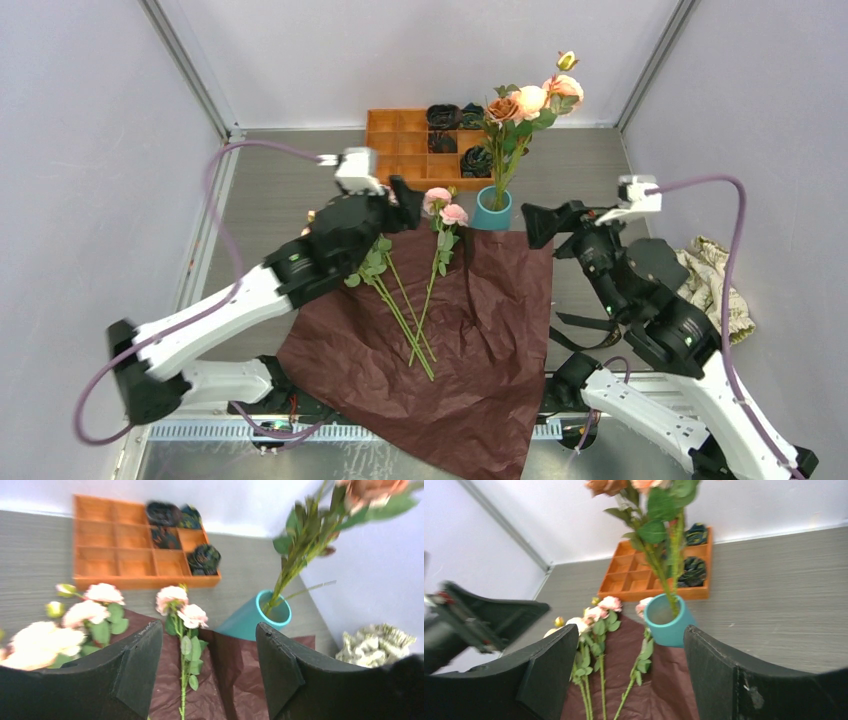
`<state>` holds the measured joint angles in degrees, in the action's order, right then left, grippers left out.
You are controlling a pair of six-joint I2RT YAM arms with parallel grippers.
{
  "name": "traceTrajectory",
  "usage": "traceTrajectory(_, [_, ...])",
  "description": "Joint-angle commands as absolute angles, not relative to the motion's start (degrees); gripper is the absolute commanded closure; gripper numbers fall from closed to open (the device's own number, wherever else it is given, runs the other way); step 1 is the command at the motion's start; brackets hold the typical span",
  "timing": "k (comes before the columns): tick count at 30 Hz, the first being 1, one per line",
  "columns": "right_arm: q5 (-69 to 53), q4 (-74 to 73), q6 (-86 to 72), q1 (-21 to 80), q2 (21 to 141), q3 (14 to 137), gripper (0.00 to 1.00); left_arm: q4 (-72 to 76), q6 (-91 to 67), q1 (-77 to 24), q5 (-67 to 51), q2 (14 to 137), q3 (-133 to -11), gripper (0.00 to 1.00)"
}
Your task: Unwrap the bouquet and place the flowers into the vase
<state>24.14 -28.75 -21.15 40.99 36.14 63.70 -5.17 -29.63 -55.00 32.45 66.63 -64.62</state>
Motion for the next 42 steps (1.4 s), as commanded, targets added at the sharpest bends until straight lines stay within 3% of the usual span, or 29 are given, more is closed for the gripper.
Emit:
traceTrajectory(1, [10.16,-26.26,-23.75,41.14,46.31,69.37,0.21,-18.03,-29.82,-56.19,51.45,54.68,-63.96,0.32])
traceTrajectory(3, [9.73,-27.33,-23.98,43.86,52.55,71.94,0.23,-23.47,-29.66,-56.33,59.25,50.40,-65.40,0.32])
traceTrajectory(5, [16.81,-28.88,-21.55,51.18,59.73,75.16,0.23,-28.23,-29.35,-56.32,65.70,46.82,-67.26,0.31])
traceTrajectory(8, [29.38,-32.12,-17.92,61.81,70.46,81.02,0.22,-33.38,-30.02,-56.34,69.03,42.41,-68.79,0.31])
traceTrajectory(10, [29.38,-34.26,-19.28,63.37,77.18,85.14,0.23,-34.76,-30.69,-56.26,69.59,40.25,-68.42,0.32])
traceTrajectory(12, [27.57,-34.43,-21.76,63.59,82.60,87.21,0.24,-35.26,-30.91,-56.34,69.69,38.91,-67.77,0.31])
traceTrajectory(16, [25.44,-34.85,-24.40,62.97,91.52,90.40,0.40,-37.83,-31.95,-56.29,69.08,38.55,-67.91,0.31])
traceTrajectory(25, [14.33,-36.12,-30.34,53.29,110.52,96.39,0.50,-39.15,-33.55,-56.34,66.71,38.59,-67.44,0.31])
traceTrajectory(29, [12.49,-36.36,-30.60,52.18,117.88,98.17,0.61,-39.75,-34.02,-56.34,66.71,38.27,-67.20,0.31])
traceTrajectory(42, [9.82,-34.56,-31.72,51.92,124.27,97.86,0.61,-38.73,-33.85,-56.34,67.15,38.17,-65.78,0.29])
